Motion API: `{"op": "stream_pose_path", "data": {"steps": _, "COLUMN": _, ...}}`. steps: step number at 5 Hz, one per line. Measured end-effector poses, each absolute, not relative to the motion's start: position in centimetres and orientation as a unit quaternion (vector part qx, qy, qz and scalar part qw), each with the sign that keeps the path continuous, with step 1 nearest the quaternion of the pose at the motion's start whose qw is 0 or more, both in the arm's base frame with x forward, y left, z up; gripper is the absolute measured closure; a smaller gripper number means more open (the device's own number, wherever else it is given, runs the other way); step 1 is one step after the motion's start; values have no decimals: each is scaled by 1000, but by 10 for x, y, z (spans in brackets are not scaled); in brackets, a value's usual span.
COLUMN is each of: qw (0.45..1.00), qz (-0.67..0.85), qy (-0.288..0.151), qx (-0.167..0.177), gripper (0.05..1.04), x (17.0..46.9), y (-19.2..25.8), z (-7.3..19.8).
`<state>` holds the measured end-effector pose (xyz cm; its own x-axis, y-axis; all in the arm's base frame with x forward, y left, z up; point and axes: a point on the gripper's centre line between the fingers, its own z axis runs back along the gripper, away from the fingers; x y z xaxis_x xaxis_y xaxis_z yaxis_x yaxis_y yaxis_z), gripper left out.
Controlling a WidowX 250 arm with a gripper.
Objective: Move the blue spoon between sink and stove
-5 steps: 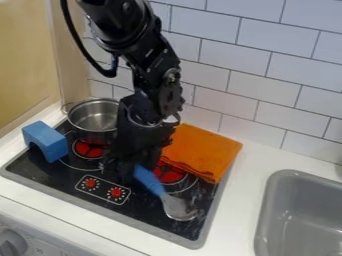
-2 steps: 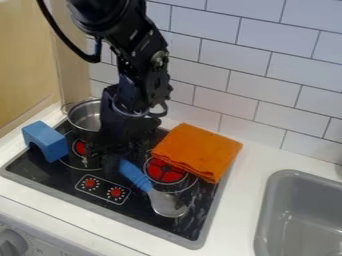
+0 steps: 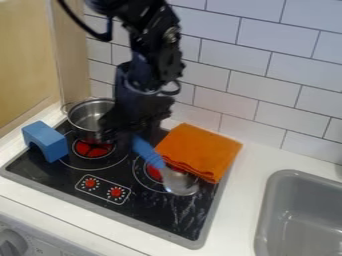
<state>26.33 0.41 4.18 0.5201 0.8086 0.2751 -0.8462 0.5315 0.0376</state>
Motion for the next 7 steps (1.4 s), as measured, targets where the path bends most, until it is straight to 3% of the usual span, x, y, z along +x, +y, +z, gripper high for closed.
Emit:
{"op": "stream_pose_path", "data": {"steps": 2, "qw": 906, "qz": 392, "qy": -144, "qx": 70, "gripper": 640, "x": 300, "y": -33, "z": 53}}
{"op": "stream_pose_path", "data": {"steps": 4, "qw": 956, "qz": 257, "qy": -131, "qx": 57, "gripper": 640, "x": 325, "y": -63, "z": 53}}
{"op": "stream_pose_path", "data": {"steps": 7, "qw": 989, "qz": 84, "qy": -107, "qx": 62, "gripper": 640, "x": 324, "y": -106, "z": 30}}
